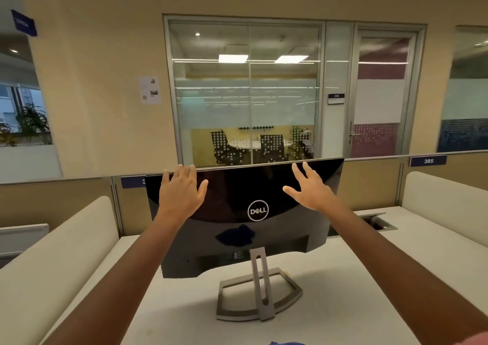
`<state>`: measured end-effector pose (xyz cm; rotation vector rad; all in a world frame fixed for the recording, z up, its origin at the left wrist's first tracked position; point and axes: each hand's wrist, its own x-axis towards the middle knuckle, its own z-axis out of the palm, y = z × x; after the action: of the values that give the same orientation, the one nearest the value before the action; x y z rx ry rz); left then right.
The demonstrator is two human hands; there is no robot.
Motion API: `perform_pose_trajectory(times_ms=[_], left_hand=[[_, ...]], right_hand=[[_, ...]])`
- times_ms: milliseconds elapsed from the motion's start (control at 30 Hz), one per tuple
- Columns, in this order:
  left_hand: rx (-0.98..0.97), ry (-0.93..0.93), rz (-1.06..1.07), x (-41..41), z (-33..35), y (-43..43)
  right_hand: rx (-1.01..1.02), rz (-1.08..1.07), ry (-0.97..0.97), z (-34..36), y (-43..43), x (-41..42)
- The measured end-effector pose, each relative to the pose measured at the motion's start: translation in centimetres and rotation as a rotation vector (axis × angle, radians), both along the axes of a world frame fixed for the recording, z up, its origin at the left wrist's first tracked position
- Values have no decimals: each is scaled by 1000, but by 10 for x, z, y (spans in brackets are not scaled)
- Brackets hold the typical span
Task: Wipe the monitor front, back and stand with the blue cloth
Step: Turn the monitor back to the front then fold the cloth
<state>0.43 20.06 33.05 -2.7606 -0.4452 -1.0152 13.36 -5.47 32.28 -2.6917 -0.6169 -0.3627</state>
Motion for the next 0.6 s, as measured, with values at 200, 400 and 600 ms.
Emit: perform_pose_trajectory(times_ms=[200, 400, 600], left_hand=[[-27, 13, -12, -2, 6, -2], [-67, 41, 54, -7, 17, -18], [-52, 10, 114, -10, 19, -30]], right_hand=[[41, 0, -56, -10, 6, 6], [77, 30, -51, -13, 9, 15], [135, 103, 17, -11, 8, 32]])
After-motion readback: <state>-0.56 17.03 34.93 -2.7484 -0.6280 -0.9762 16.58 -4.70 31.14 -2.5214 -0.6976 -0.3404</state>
